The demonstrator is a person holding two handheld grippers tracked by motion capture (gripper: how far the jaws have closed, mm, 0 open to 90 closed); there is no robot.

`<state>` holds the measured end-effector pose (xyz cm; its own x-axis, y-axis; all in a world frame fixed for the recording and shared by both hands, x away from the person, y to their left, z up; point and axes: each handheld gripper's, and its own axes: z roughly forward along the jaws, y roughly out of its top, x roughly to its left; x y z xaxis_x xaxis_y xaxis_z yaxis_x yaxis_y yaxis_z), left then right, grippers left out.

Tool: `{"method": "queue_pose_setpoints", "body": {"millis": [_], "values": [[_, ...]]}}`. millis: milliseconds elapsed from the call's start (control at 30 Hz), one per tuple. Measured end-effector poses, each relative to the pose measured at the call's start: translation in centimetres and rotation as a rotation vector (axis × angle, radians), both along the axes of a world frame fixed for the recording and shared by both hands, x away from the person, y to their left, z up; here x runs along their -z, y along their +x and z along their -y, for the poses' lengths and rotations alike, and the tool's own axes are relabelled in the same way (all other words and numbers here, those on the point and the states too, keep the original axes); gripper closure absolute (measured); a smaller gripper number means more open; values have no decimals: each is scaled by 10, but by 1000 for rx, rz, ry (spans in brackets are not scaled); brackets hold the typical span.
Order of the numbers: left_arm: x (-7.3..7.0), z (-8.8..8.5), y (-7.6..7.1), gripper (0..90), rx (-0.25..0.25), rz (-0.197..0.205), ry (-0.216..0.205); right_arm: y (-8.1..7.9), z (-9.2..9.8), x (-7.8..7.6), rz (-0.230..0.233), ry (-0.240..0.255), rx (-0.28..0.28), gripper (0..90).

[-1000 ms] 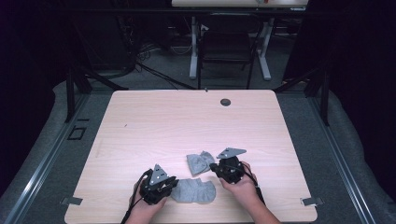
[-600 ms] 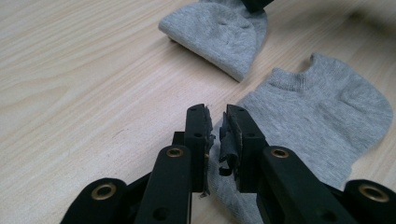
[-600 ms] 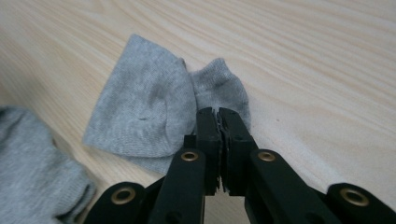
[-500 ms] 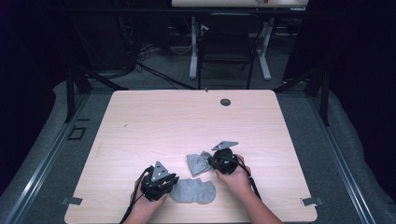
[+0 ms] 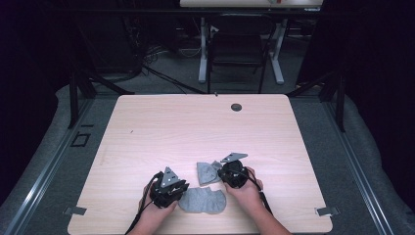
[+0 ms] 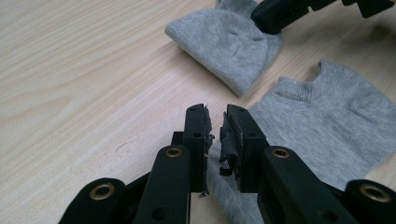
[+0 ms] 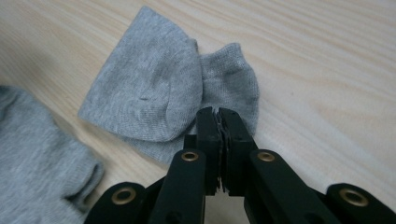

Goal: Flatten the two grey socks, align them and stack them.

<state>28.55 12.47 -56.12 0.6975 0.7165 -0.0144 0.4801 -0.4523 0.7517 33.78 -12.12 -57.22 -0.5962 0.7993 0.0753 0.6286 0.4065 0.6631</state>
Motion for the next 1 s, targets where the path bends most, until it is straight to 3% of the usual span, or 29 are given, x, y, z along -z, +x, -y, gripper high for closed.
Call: {"method": "queue_pose_setpoints", "body": {"millis": [267, 433, 767, 1000], "values": [[0, 17, 5, 771, 16, 3, -7, -11, -4, -1, -30, 25, 24, 856], [0, 32, 11, 753, 38, 7, -2, -13, -6, -1, -51, 41, -5, 854], [7, 54, 21, 715, 52, 12, 20, -10, -1, -7, -11, 82, -6, 872], [15, 58, 25, 722, 52, 1, 44, -7, -1, -1, -17, 61, -8, 872]]}}
